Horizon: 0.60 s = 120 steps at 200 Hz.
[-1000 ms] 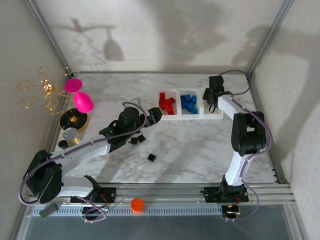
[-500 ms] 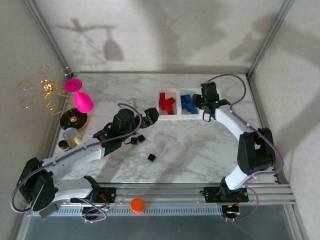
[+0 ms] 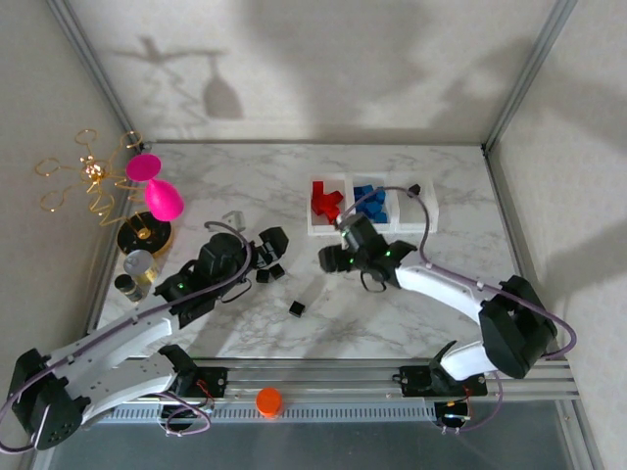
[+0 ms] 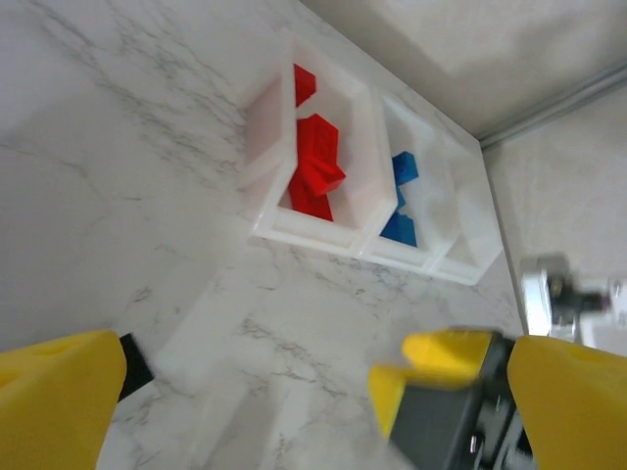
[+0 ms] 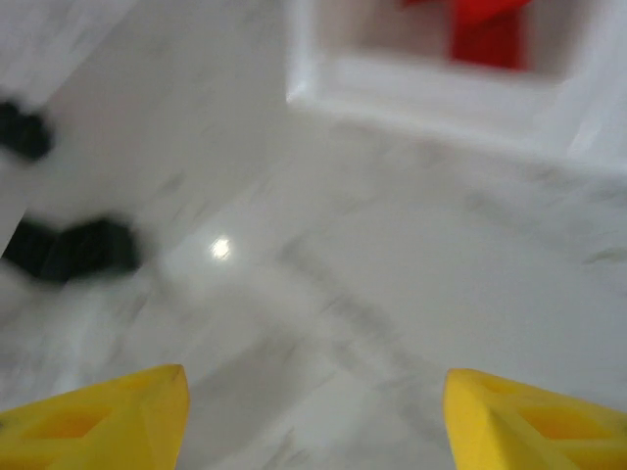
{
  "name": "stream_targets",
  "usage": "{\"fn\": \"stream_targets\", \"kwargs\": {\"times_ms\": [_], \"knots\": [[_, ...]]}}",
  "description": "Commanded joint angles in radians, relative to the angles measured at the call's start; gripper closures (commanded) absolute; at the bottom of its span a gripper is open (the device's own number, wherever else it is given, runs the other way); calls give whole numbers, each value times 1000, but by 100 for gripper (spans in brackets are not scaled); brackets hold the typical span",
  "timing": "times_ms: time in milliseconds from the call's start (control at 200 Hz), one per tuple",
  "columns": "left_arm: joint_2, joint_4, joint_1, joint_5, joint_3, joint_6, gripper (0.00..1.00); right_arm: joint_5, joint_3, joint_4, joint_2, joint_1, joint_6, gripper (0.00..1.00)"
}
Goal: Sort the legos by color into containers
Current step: Pick up the lego from the bottom-center of the table.
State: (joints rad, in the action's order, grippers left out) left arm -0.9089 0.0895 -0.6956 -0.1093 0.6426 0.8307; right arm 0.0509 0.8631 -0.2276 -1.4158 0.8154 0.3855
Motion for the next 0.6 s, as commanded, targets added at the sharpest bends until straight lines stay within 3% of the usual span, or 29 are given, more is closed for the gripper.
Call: {"fn": "stream_targets", "kwargs": {"times_ms": [0,295,596], "knots": [[71,113,8,-80,-26,35,0,-58,-31,54,7,82,12,30],[175,227,11,-126,-56,72,0,-36,-31,117,-106,280,-11,27],[233,258,11,-146,-85,97,0,15,27,96,-240,351,-93,30]]}}
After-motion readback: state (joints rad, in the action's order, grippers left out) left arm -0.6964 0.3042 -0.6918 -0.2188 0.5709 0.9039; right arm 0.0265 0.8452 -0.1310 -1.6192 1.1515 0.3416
